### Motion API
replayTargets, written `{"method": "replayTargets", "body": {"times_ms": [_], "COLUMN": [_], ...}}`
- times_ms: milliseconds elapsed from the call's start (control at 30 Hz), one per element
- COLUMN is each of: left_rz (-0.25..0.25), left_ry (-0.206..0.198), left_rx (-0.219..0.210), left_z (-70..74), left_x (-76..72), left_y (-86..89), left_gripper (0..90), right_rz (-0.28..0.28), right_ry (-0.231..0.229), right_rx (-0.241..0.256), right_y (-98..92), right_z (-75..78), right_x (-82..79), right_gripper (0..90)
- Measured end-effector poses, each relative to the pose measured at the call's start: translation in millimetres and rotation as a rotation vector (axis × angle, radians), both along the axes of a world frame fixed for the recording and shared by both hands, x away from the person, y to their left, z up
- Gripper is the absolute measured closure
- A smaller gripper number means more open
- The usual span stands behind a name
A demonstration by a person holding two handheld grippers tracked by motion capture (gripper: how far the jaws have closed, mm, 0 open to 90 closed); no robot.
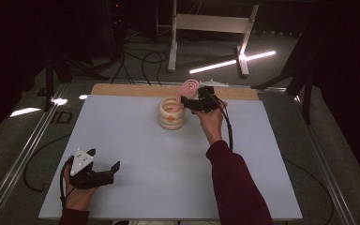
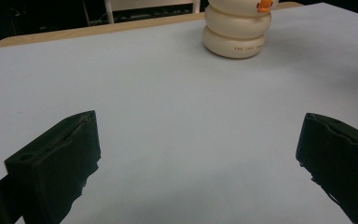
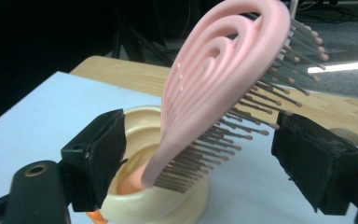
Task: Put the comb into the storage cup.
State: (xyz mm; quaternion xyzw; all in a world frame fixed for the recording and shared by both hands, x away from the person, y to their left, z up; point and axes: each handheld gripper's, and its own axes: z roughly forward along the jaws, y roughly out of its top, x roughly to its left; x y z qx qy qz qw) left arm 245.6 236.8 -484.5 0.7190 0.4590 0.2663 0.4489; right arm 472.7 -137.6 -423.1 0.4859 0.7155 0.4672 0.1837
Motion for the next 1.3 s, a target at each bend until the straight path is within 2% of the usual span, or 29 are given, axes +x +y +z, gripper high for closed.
{"method": "replayTargets", "body": {"times_ms": [100, 300, 567, 933, 967, 1167, 1200, 1300], "left_rz": [0.000, 0.002, 0.002, 0.002, 0.003, 0.004, 0.005, 0.004], "left_ry": [-0.001, 0.000, -0.002, -0.003, -0.002, -0.003, -0.003, -0.001], "left_rx": [0.001, 0.001, 0.001, -0.002, -0.003, -0.002, -0.003, -0.001], "left_z": [0.1, -0.1, 0.1, 0.0, -0.1, 0.0, -0.1, -0.3], "left_x": [0.0, 0.1, -0.1, -0.2, -0.2, -0.3, -0.2, 0.1], "left_y": [0.2, 0.7, 0.9, 1.2, 1.5, 1.9, 1.9, 1.9], "left_gripper": [0.2, 0.2, 0.1, 0.2, 0.1, 0.1, 0.1, 0.1], "right_rz": [0.004, 0.025, 0.026, 0.036, 0.041, 0.045, 0.054, 0.053], "right_ry": [-0.001, -0.023, -0.032, -0.037, -0.034, -0.035, -0.041, -0.038], "right_rx": [-0.007, -0.075, -0.126, -0.172, -0.187, -0.195, -0.210, -0.211], "right_y": [-0.9, -3.2, -10.5, -20.5, -22.1, -23.9, -29.9, -33.0], "right_z": [0.7, 6.1, 12.5, 15.2, 14.6, 14.1, 14.0, 13.8], "right_x": [-1.0, -6.5, -13.3, -23.0, -27.0, -30.1, -39.3, -42.6], "right_gripper": [16.3, 12.6, 9.5, 9.4, 9.4, 9.5, 9.5, 9.5]}}
